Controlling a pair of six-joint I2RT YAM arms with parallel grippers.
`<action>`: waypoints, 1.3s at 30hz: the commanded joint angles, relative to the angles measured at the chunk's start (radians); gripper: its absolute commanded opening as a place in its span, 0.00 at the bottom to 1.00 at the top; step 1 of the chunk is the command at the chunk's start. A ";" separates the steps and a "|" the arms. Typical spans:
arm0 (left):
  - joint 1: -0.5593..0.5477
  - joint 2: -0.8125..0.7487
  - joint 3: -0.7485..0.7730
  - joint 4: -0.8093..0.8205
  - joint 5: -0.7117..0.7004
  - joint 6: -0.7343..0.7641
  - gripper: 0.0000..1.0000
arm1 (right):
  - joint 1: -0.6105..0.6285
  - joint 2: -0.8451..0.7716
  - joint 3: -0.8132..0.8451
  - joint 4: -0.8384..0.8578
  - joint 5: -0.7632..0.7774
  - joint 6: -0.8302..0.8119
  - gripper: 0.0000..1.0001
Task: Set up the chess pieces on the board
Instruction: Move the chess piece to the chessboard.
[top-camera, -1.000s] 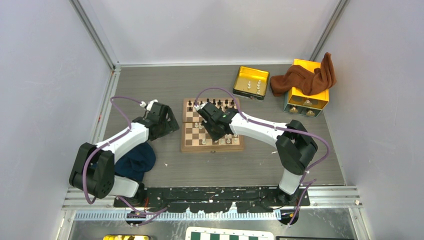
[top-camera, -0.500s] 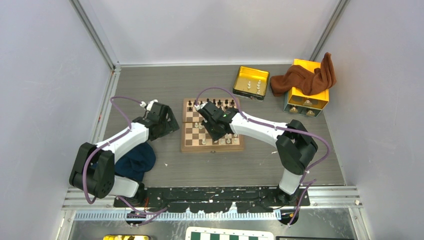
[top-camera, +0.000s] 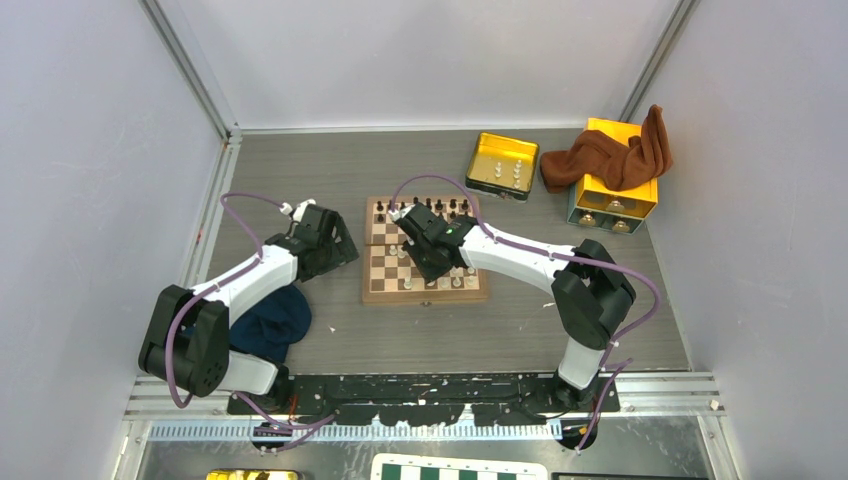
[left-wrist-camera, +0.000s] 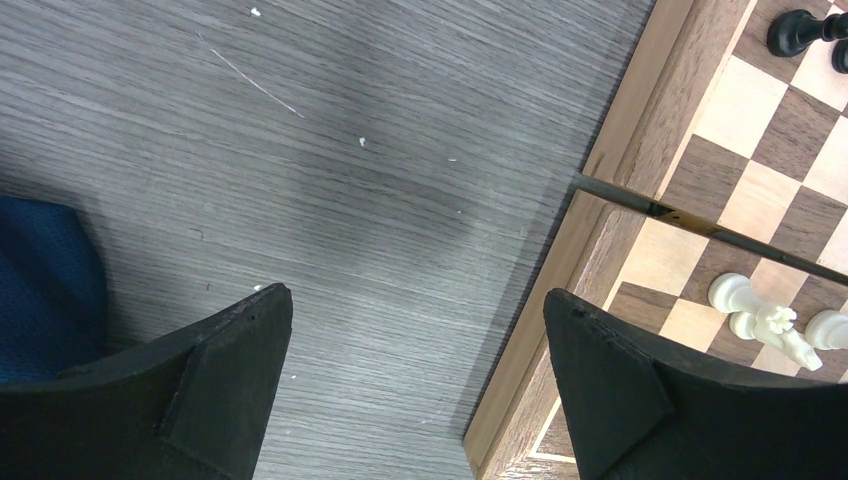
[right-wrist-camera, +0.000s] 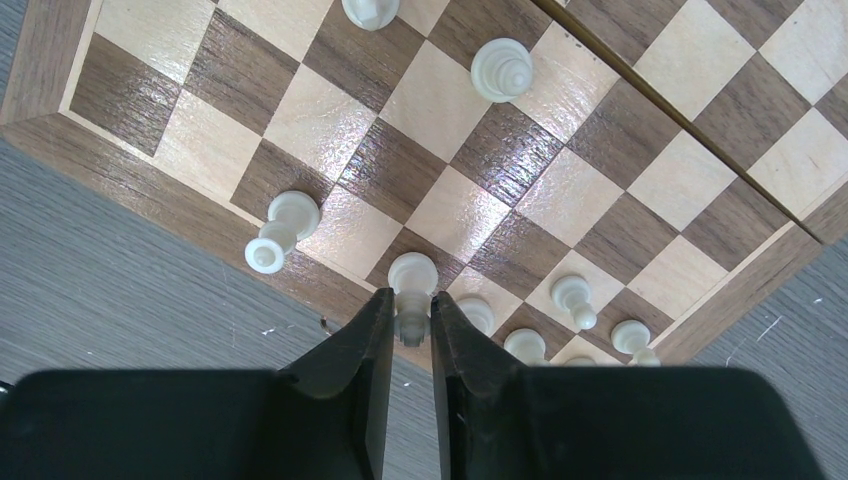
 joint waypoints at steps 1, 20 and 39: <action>0.006 -0.002 0.026 0.034 0.004 0.005 0.97 | -0.005 -0.016 0.008 0.005 -0.004 0.014 0.26; 0.006 -0.003 0.029 0.035 0.005 0.008 0.97 | -0.004 -0.020 0.042 0.000 -0.008 0.008 0.32; 0.006 -0.015 0.023 0.038 -0.002 0.009 0.97 | -0.005 -0.024 0.177 -0.048 -0.015 -0.017 0.34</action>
